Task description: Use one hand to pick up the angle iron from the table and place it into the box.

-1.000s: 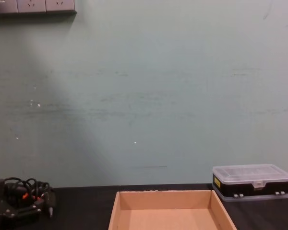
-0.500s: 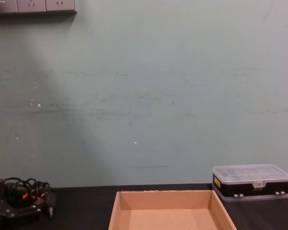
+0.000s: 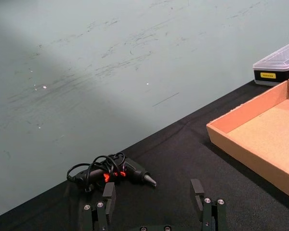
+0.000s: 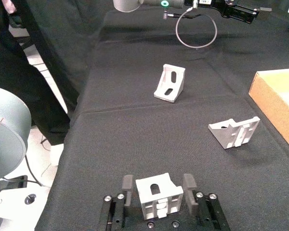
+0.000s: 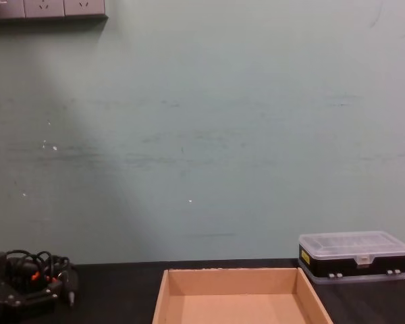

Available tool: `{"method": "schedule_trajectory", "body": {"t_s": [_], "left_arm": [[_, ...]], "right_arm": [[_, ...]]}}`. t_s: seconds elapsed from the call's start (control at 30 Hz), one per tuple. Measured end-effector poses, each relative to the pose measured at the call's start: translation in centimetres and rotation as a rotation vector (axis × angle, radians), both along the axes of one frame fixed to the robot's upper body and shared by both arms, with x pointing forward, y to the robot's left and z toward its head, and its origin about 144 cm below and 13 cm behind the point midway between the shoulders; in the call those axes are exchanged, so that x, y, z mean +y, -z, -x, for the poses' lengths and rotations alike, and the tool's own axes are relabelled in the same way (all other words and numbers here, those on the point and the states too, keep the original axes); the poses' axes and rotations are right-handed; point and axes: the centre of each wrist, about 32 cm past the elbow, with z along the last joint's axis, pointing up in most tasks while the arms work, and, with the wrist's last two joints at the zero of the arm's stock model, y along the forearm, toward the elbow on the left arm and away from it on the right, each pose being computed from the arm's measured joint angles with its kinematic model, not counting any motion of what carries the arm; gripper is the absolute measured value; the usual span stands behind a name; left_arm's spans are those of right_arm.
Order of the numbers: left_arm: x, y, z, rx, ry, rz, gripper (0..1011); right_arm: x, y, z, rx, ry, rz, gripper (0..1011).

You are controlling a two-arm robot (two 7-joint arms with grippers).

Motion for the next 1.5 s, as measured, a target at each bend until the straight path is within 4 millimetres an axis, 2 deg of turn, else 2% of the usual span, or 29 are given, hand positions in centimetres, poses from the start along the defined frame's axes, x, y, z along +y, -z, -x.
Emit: {"method": "schedule_trajectory", "body": {"t_s": [0.03,0.1,0.13,0.23,0.67,0.83,1.1,1.2,1.3,1.5], "left_arm": [[0.0,0.0,0.0,0.000,0.000,0.000,1011],[0.0,0.0,0.0,0.000,0.000,0.000,1011],[0.0,0.0,0.0,0.000,0.000,0.000,1011],[0.0,0.0,0.0,0.000,0.000,0.000,1011],[0.0,0.0,0.0,0.000,0.000,0.000,1011],[0.0,0.0,0.0,0.000,0.000,0.000,1011],[0.0,0.0,0.0,0.000,0.000,0.000,1011],[0.0,0.0,0.0,0.000,0.000,0.000,1011],[0.0,0.0,0.0,0.000,0.000,0.000,1011],[0.0,0.0,0.0,0.000,0.000,0.000,1011]], "right_arm": [[0.0,0.0,0.0,0.000,0.000,0.000,663],[0.0,0.0,0.0,0.000,0.000,0.000,624],[0.0,0.0,0.0,0.000,0.000,0.000,565],[0.0,0.0,0.0,0.000,-0.001,-0.001,479],[-0.1,-0.2,0.0,-0.010,0.017,-0.019,474],[-0.4,-2.1,-0.3,-0.068,0.117,-0.118,474],[0.3,-6.2,-1.6,-0.150,0.211,-0.237,474],[0.9,-7.7,-2.6,-0.172,0.252,-0.260,474],[1.8,-9.5,-4.3,-0.191,0.306,-0.250,474],[3.5,-11.5,-7.5,-0.181,0.373,-0.203,474]]}}
